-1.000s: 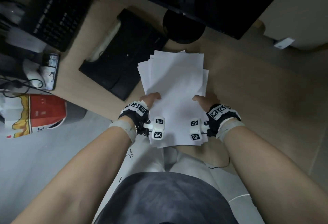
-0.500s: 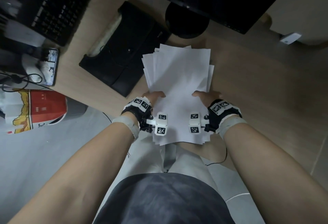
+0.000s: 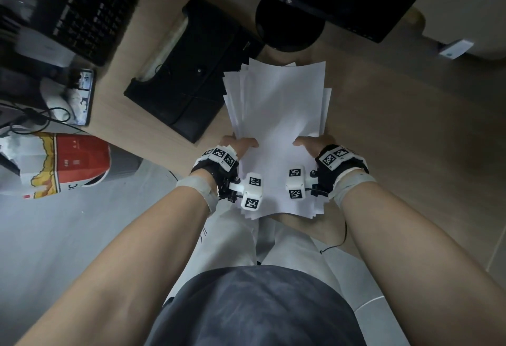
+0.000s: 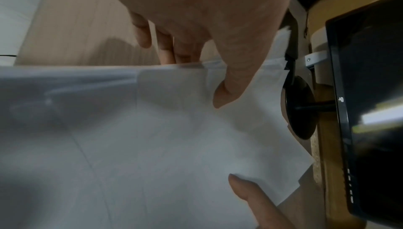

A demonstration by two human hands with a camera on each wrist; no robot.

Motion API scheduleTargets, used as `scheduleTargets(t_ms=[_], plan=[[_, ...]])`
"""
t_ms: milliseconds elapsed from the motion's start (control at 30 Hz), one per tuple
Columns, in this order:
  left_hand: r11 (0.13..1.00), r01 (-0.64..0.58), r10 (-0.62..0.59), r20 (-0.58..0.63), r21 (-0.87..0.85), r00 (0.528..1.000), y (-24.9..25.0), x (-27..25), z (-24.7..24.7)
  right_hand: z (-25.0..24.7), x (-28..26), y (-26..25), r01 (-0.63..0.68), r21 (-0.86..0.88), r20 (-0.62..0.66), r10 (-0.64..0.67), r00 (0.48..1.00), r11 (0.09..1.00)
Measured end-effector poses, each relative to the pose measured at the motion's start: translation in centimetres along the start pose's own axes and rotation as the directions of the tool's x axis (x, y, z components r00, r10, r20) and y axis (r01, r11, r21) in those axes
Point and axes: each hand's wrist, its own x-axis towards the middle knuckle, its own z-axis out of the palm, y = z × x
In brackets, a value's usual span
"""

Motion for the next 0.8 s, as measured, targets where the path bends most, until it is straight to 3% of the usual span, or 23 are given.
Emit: scheduleTargets(t_ms=[100, 233, 333, 467, 567, 733, 800], plan=[[0.995, 0.103, -0.102, 0.041, -0.005, 0.994, 0.1, 0.2, -0.6, 0.0, -0.5, 0.1, -0.017, -0.007, 0.035, 0.017, 0.999, 1.000], [0.992, 0.127, -0.126, 0.064, -0.010, 0.990, -0.9, 2.0, -0.2, 0.3, -0.1, 0.0, -0.018, -0.004, -0.002, 0.018, 1.000, 1.000], [0.987, 0.135, -0.129, 0.077, -0.083, 0.989, -0.3, 1.0, -0.8, 0.5, 0.3, 0.1, 0.053, 0.062, -0.055, -0.050, 0.997, 0.997], [0.989, 0.044, -0.034, 0.069, -0.142, 0.997, -0.2, 1.1, -1.4, 0.7, 0.7, 0.6, 0.146, 0.003, -0.058, -0.145, 0.988, 0.989], [0.982, -0.067, 0.077, 0.047, -0.177, 0.996, -0.3, 1.2, -0.6, 0.7, 0.5, 0.8, 0.160, 0.055, -0.044, -0.158, 0.986, 0.985], [0.981, -0.184, 0.184, -0.004, -0.068, 0.983, 2.0, -1.5, 0.4, -1.6, -0.9, 0.8, 0.186, 0.141, -0.125, -0.169, 0.978, 0.973], [0.961, -0.260, 0.260, -0.008, -0.099, 0.966, 3.4, -3.5, 0.4, -3.3, -2.1, 0.8, 0.224, 0.184, -0.178, -0.192, 0.965, 0.957]])
